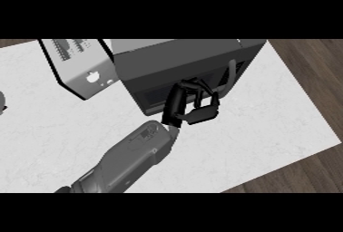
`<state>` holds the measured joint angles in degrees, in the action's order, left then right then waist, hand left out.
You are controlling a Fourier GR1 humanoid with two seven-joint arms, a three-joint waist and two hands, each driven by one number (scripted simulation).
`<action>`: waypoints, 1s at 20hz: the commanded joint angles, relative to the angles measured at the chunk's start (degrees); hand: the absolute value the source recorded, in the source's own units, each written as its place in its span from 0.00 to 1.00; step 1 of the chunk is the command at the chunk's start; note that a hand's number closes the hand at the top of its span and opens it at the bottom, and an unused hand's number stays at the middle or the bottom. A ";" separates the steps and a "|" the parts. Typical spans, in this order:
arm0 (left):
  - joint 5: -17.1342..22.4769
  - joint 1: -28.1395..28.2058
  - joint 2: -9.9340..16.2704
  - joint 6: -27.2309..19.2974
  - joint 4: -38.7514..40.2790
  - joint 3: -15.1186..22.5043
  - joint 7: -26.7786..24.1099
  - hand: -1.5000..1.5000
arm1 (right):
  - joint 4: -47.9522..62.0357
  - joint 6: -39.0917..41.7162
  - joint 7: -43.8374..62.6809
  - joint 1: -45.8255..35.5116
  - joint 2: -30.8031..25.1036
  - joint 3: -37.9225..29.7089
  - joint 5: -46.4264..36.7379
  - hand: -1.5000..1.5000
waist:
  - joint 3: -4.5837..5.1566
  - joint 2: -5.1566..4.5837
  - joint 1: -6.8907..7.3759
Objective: Pick up the milk, place it into the microwave and close the microwave
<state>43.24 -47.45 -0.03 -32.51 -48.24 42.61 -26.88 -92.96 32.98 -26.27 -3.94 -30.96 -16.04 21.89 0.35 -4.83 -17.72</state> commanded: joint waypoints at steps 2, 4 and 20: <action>2.39 -4.24 0.03 0.31 3.41 -3.09 -2.58 1.00 | 0.93 1.16 0.72 -1.31 -2.13 -1.30 1.38 0.00 | -0.02 -0.56 -0.75; 3.01 -5.08 0.03 0.75 4.27 -3.11 -2.81 1.00 | 1.51 1.17 0.82 -1.74 -2.44 -2.04 2.20 0.00 | -0.15 -0.36 -0.49; 8.02 -5.95 0.03 1.55 6.12 -1.45 -8.36 1.00 | 5.29 1.90 2.50 -6.19 -7.72 -5.50 3.73 0.00 | -0.22 -1.13 -0.60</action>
<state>49.94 -48.63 -0.04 -31.47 -46.24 44.56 -35.09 -88.66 34.60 -23.88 -9.30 -37.27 -20.53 25.51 0.05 -5.33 -17.96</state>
